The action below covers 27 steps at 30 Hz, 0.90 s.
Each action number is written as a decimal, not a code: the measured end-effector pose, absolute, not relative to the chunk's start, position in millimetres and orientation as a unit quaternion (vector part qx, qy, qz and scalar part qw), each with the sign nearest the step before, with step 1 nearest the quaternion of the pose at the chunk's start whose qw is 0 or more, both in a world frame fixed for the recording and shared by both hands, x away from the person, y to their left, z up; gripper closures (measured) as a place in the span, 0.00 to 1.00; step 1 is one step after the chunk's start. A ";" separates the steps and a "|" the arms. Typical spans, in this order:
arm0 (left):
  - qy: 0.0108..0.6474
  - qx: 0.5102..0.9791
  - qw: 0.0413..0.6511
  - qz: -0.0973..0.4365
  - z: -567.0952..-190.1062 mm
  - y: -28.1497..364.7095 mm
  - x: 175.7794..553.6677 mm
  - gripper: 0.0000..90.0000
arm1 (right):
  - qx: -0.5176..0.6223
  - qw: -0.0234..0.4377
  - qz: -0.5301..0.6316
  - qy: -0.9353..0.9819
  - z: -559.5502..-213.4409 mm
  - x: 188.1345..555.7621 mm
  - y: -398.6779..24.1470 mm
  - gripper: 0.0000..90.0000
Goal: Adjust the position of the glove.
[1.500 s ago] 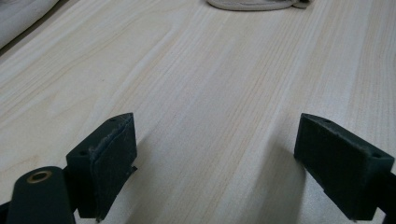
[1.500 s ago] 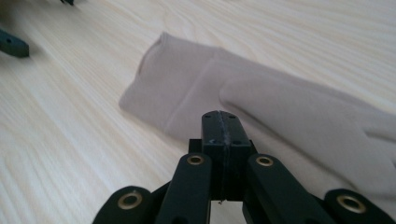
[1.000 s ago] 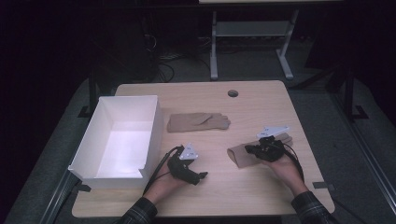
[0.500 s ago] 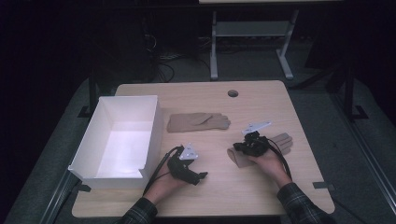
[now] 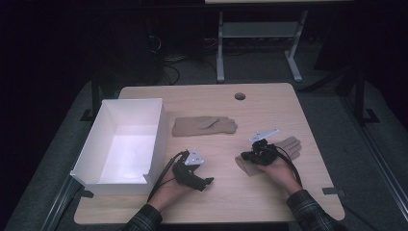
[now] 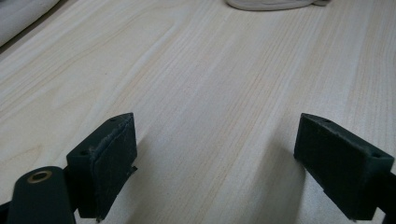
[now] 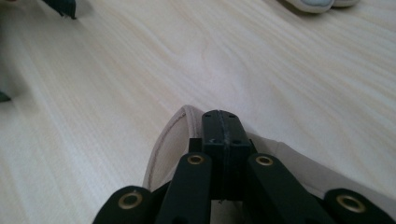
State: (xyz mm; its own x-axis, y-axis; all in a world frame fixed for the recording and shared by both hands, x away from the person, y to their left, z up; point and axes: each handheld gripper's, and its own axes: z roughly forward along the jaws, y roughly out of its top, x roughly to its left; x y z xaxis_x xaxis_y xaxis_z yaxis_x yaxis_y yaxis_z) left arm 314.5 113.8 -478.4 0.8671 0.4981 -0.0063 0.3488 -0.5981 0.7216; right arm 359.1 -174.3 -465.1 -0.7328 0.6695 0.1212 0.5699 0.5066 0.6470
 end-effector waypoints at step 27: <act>0.246 0.886 0.382 0.099 -478.7 113.7 312.9 0.14 | 0.356 0.047 0.332 0.872 -461.7 282.1 -226.8 1.00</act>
